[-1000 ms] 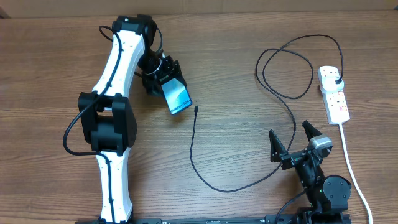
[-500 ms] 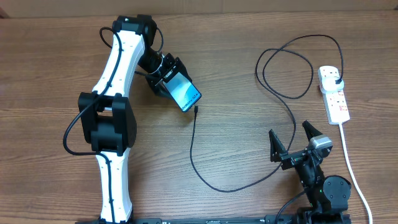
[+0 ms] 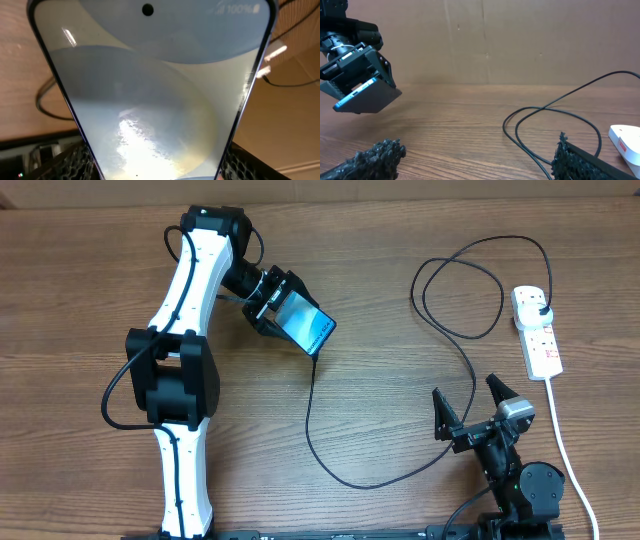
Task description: Plug charger to phone and switch on socket
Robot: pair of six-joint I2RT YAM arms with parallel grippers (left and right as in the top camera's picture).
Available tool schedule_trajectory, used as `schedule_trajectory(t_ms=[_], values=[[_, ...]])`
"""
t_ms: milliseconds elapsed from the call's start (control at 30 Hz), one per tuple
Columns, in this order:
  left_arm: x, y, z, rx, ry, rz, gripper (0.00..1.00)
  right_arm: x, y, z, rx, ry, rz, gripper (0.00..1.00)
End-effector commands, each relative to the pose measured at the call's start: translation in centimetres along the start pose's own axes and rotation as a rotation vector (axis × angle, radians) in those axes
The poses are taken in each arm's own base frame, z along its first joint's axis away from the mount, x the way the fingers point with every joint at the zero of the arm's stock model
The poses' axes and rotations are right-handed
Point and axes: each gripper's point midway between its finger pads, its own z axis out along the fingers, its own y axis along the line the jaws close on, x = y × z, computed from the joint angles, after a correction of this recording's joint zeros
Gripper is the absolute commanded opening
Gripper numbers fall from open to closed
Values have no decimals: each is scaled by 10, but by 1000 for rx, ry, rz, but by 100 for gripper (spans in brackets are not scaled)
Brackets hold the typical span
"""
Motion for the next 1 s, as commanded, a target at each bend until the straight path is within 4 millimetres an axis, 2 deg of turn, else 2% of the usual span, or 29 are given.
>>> schedule_trajectory(t_ms=[0, 100, 600, 967], values=[[15, -14, -3, 60, 57, -5, 54, 2, -1, 0, 6, -4, 6, 100], [17, -13, -3, 53, 63, -16, 57, 2, -1, 0, 6, -4, 6, 100], [31, -17, -4, 87, 130, -51, 56, 2, -1, 0, 6, -4, 6, 100], [33, -20, -5, 107, 148, -52, 56, 2, -1, 0, 6, -4, 6, 100]])
